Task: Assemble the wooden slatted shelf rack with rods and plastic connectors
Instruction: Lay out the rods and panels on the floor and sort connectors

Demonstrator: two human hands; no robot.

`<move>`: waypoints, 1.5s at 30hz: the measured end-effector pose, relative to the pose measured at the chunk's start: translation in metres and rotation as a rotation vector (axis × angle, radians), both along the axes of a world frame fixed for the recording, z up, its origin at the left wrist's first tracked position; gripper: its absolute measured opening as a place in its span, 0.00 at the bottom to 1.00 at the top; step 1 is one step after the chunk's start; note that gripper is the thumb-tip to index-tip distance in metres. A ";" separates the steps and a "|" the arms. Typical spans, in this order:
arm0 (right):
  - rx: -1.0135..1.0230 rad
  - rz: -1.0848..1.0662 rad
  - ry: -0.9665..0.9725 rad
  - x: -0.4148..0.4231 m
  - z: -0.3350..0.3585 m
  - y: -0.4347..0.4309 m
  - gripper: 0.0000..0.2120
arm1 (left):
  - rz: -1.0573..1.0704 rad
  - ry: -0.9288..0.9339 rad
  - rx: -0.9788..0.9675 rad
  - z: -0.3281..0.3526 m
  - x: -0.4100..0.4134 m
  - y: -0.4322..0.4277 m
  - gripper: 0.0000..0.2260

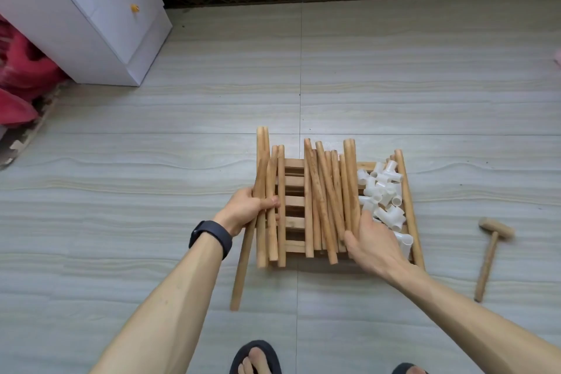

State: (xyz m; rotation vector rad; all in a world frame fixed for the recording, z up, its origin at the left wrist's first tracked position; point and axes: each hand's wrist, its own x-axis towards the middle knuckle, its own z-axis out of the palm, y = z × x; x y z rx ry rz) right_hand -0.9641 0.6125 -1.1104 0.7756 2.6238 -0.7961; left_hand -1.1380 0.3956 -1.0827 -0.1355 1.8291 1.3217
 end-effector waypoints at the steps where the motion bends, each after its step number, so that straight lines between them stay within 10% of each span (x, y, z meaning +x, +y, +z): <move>1: -0.004 0.023 0.032 -0.003 0.008 -0.003 0.09 | 0.035 0.051 -0.004 0.004 -0.003 -0.011 0.11; 7: -0.272 0.298 -0.115 -0.048 0.066 -0.050 0.09 | 0.218 0.227 -0.109 0.011 -0.023 -0.079 0.12; 17: -0.396 0.288 -0.287 -0.093 0.007 -0.202 0.09 | -0.191 0.125 -0.730 -0.061 -0.001 -0.185 0.16; 31: -0.208 0.288 -0.090 -0.061 -0.074 -0.246 0.11 | -0.031 0.265 -0.752 -0.073 -0.029 -0.207 0.19; 37: -0.032 0.400 -0.115 -0.065 -0.075 -0.244 0.14 | 0.166 0.313 -0.635 -0.077 -0.034 -0.199 0.39; 45: -0.094 0.398 -0.126 -0.065 -0.082 -0.275 0.24 | -0.049 0.380 -0.865 -0.097 0.006 -0.200 0.42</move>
